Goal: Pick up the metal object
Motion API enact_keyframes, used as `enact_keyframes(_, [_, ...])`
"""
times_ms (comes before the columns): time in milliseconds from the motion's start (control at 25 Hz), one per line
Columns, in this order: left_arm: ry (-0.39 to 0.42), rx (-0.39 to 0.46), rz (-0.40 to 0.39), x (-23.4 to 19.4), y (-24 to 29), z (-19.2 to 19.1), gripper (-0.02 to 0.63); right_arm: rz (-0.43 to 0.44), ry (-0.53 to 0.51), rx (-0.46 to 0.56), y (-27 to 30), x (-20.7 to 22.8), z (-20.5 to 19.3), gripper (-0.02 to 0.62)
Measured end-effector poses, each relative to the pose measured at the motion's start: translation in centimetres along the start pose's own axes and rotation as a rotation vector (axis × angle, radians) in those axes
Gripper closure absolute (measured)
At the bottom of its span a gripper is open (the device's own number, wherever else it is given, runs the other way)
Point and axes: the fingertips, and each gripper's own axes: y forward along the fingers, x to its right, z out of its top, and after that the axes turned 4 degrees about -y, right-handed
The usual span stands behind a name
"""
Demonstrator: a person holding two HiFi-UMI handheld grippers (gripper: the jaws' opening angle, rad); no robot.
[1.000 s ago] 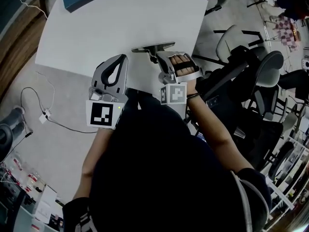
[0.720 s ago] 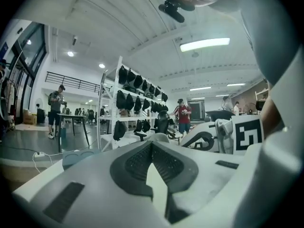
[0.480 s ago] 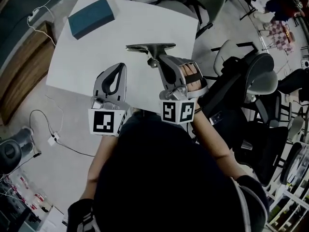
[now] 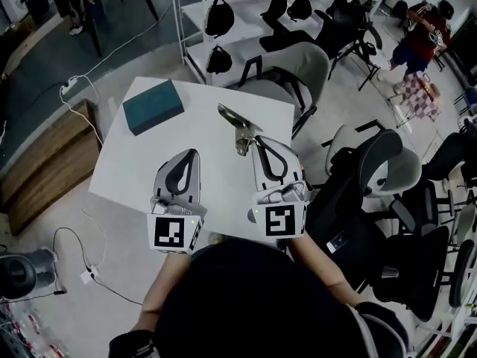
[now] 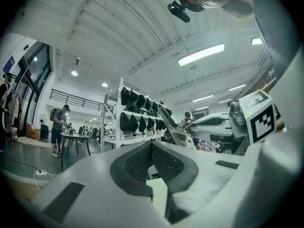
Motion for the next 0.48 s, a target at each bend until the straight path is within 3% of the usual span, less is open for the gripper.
enact_keyframes(80, [0.004, 0.017, -0.001, 0.2, 0.4, 1.0, 0.583, -0.02, 0.074, 0.032, -0.3, 1.1, 0.3, 0.568])
enact_keyframes(200, [0.008, 0.052, -0.008, 1.0, 0.7, 2.5, 0.583, -0.061, 0.266, 0.089, -1.1, 2.8, 0.4, 0.568])
enact_keyframes(360, [0.01, 0.083, -0.023, 1.9, 1.0, 3.5, 0.583, -0.075, 0.477, 0.074, -1.7, 3.7, -0.8, 0.568])
enact_keyframes(480, [0.019, 0.081, -0.029, 2.7, 1.0, 3.7, 0.583, -0.081, 0.566, 0.061, -2.4, 3.9, -1.9, 0.568])
